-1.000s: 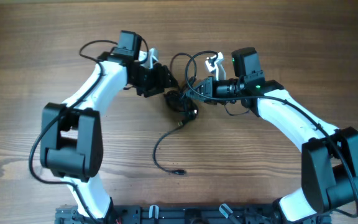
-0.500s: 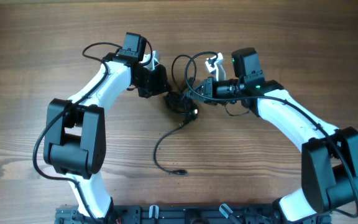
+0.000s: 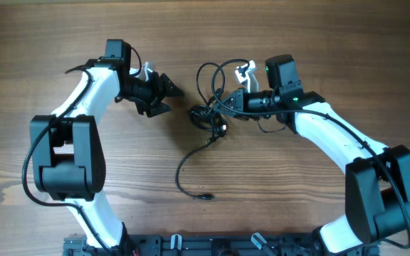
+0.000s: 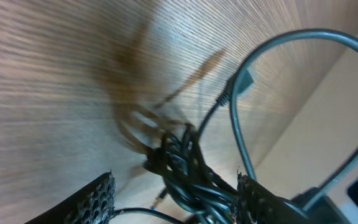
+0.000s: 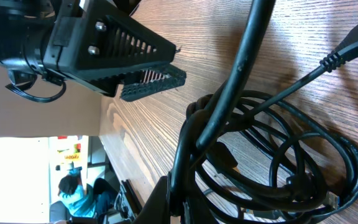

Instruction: Untangle cables

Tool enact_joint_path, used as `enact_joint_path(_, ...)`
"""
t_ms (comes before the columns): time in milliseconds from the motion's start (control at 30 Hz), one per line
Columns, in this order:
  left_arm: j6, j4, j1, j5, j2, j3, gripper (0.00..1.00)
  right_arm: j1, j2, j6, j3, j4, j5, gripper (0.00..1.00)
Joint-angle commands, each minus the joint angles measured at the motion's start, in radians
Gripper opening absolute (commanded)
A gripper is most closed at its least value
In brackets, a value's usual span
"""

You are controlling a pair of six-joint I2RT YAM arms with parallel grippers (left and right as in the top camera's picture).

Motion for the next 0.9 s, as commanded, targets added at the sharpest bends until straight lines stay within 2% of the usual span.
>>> enact_joint_path(0,-0.095,0.005,-0.042,0.056,0.013,-0.002,0.66,-0.003,-0.020,-0.013,0.009,-0.002,0.005,0.04)
enact_joint_path(33,-0.118,0.014,-0.061,0.040,0.013,-0.002,0.66,-0.003,-0.020,-0.013,0.009,-0.002,0.006,0.04)
enact_joint_path(100,-0.158,0.033,-0.093,-0.034,0.013,-0.002,0.46,-0.003,-0.020,-0.013,0.009,-0.002,0.006,0.04)
enact_joint_path(133,-0.183,0.033,-0.106,-0.071,0.013,-0.002,0.45,-0.003,-0.020,-0.013,0.009,-0.001,0.006,0.04)
enact_joint_path(267,-0.185,0.041,-0.118,-0.081,0.013,-0.002,0.46,-0.003,-0.020,-0.016,0.009,-0.002,0.006,0.04)
enact_joint_path(367,-0.186,0.041,-0.119,-0.093,0.013,-0.007,0.50,-0.003,-0.020,-0.015,0.009,-0.001,0.006,0.04)
enact_joint_path(467,-0.215,0.024,-0.118,-0.024,0.013,-0.018,0.73,-0.003,-0.020,-0.016,0.009,-0.002,0.006,0.04)
enact_joint_path(500,-0.214,0.012,-0.116,0.025,0.013,-0.018,0.76,-0.003,-0.020,-0.015,0.009,-0.002,0.006,0.04)
enact_joint_path(567,-0.215,0.007,-0.113,0.065,0.013,-0.018,0.76,-0.003,-0.020,-0.015,0.009,-0.002,0.006,0.04)
enact_joint_path(700,-0.215,0.008,-0.125,0.050,0.013,-0.018,0.62,-0.003,-0.020,-0.014,0.009,-0.001,0.006,0.04)
enact_joint_path(800,-0.265,0.011,-0.154,-0.029,0.013,-0.019,0.62,-0.003,-0.020,-0.013,0.009,-0.001,0.006,0.04)
enact_joint_path(867,-0.270,0.026,-0.164,-0.060,0.013,-0.019,0.56,-0.003,-0.020,-0.013,0.009,-0.001,0.006,0.04)
